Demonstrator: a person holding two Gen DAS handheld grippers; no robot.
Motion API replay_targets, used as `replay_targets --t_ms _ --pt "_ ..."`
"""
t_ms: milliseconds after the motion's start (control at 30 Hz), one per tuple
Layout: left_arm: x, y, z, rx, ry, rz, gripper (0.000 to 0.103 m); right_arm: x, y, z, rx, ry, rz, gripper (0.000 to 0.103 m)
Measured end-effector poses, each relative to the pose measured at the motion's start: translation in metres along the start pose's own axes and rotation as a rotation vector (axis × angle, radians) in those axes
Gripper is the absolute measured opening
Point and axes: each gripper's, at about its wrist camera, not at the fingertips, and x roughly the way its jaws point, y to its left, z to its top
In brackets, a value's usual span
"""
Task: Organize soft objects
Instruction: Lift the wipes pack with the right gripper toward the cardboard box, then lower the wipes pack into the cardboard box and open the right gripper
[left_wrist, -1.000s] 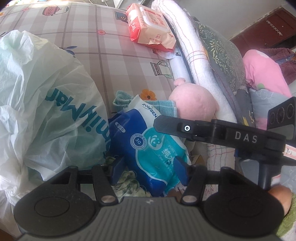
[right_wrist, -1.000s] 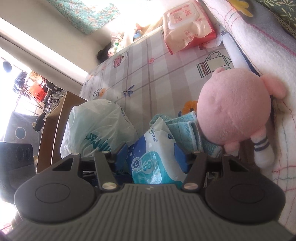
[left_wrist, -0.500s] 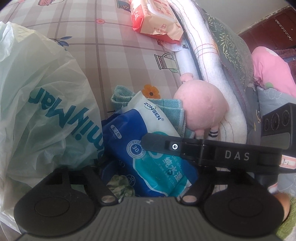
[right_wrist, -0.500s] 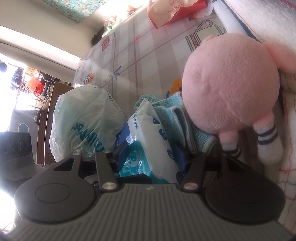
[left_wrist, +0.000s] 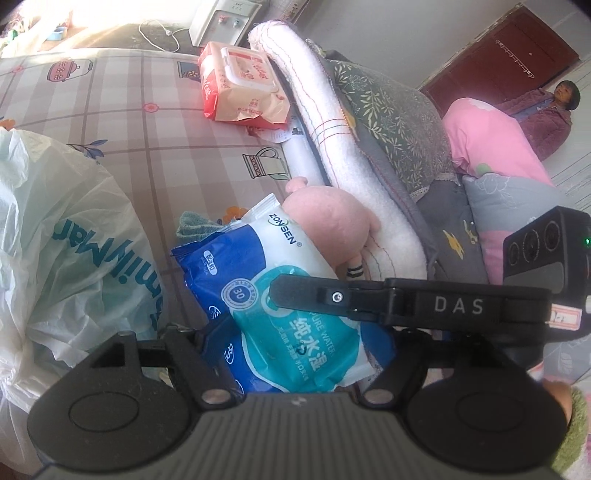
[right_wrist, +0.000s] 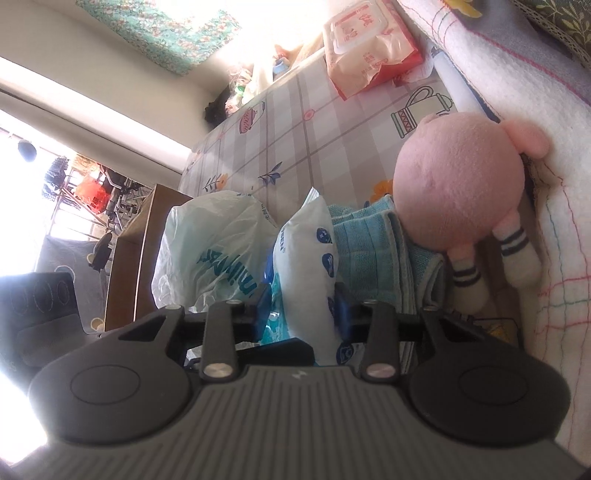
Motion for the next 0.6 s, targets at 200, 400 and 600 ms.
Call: replay_targets --t_ms 200,400,600 --pt "-0.044 -0.014 -0.005 0.034 -0.08 -0.002 0.076 -0.031 0.03 -0.007 -0.027 -0.062 0.023 0.035" --pt "-0.11 0.0 -0.014 0.024 -0.181 0.058 0.076 -0.036 0.084 -0.013 -0.084 -0.095 0.084 0.035" --pt "-0.177 0.05 -0.031 -0.027 -0.266 0.202 0.076 0.009 0.159 -0.027 -0.136 -0.064 0.202 0.035"
